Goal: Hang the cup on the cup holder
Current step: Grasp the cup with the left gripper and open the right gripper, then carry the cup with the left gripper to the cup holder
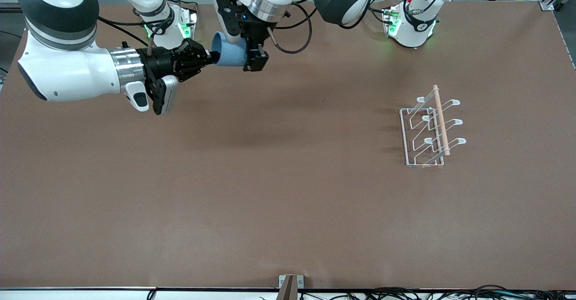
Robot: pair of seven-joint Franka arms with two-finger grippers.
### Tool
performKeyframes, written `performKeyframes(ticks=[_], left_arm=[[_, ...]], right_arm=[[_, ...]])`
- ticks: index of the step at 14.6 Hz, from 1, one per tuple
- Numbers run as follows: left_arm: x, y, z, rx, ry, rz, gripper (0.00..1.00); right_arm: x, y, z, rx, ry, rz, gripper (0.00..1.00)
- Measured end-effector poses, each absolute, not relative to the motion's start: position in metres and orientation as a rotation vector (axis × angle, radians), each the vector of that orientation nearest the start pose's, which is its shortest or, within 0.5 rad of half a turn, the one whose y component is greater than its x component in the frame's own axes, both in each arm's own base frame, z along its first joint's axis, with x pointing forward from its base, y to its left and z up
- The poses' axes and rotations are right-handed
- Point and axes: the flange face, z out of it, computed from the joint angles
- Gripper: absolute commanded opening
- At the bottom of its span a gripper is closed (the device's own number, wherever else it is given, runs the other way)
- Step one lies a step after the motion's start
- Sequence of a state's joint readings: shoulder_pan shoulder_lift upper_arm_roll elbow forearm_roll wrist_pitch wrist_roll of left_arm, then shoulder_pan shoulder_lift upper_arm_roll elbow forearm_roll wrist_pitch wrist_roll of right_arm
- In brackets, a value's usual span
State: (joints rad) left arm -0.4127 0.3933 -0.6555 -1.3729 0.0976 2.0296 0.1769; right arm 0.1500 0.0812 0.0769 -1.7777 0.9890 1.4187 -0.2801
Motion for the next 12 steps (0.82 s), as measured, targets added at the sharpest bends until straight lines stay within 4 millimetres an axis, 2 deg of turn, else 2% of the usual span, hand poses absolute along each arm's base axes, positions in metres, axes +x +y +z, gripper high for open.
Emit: performKeyframes(ticks=[4, 7, 9, 12], left_arm=[[0.448, -0.506, 0.545, -2.745, 1.753, -0.210, 0.42], [0.476, -0.459, 0.530, -2.627, 1.619, -0.049, 0.43], [0.505, -0.417, 0.524, -2.517, 1.586, 0.030, 0.43], [0.548, -0.348, 0.508, -2.338, 1.601, 0.173, 0.43]], right_arm=[[0.519, 0.197, 0.532, -2.053, -0.422, 0.425, 1.00], [0.523, 0.163, 0.530, -2.197, -0.423, 0.410, 1.00], [0.524, 0.129, 0.542, -2.314, -0.410, 0.352, 1.00], [0.517, 0.083, 0.576, -2.519, -0.399, 0.213, 1.00]])
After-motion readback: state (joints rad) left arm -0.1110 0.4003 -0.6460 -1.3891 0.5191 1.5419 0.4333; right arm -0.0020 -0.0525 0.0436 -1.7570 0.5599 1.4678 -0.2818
